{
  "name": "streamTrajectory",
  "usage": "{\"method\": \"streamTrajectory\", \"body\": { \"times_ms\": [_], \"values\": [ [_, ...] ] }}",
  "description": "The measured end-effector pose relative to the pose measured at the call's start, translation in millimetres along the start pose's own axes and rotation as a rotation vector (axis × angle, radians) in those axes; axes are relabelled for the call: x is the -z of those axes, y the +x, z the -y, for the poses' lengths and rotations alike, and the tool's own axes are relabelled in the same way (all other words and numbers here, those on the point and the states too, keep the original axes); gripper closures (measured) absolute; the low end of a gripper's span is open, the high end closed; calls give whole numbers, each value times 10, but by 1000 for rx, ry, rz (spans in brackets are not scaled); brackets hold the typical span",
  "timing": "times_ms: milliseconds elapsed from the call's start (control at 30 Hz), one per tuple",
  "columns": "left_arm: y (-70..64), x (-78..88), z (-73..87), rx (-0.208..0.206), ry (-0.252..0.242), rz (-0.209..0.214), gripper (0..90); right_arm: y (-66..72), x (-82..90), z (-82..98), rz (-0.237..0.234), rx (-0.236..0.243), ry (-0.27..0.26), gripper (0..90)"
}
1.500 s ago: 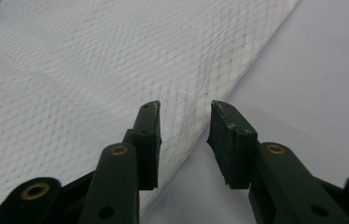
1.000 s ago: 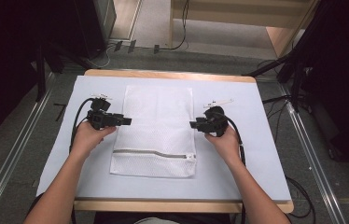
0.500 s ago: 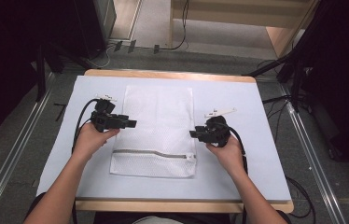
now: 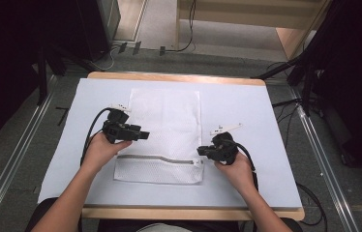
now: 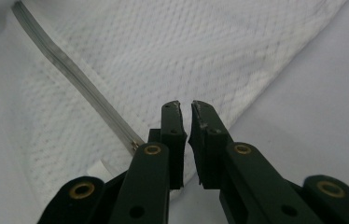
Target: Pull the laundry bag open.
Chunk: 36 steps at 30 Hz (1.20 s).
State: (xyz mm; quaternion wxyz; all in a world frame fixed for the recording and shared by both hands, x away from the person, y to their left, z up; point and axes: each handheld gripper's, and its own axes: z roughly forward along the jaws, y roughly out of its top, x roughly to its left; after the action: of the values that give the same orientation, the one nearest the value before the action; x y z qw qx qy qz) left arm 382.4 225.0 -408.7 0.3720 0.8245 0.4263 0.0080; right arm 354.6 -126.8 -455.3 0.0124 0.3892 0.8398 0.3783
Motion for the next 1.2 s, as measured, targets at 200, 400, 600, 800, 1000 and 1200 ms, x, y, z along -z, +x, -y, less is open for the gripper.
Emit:
{"method": "streamTrajectory", "body": {
  "times_ms": [200,400,600,800,1000,1200],
  "values": [
    [-162,-61,-6,-51,-6,12,454,-9,-62,40,-28,-11,34,900],
    [-237,-135,-11,-105,-16,51,453,51,-90,56,-36,11,61,900],
    [-297,-198,-25,-119,4,64,454,84,-82,78,-40,5,67,900],
    [-368,-278,-72,-135,18,83,456,107,-60,130,-51,9,67,900],
    [-465,-377,-106,-166,39,103,460,174,-65,147,-57,13,64,900],
    [-536,-453,-125,-189,48,127,462,239,-77,145,-61,41,55,900]
  ]
}}
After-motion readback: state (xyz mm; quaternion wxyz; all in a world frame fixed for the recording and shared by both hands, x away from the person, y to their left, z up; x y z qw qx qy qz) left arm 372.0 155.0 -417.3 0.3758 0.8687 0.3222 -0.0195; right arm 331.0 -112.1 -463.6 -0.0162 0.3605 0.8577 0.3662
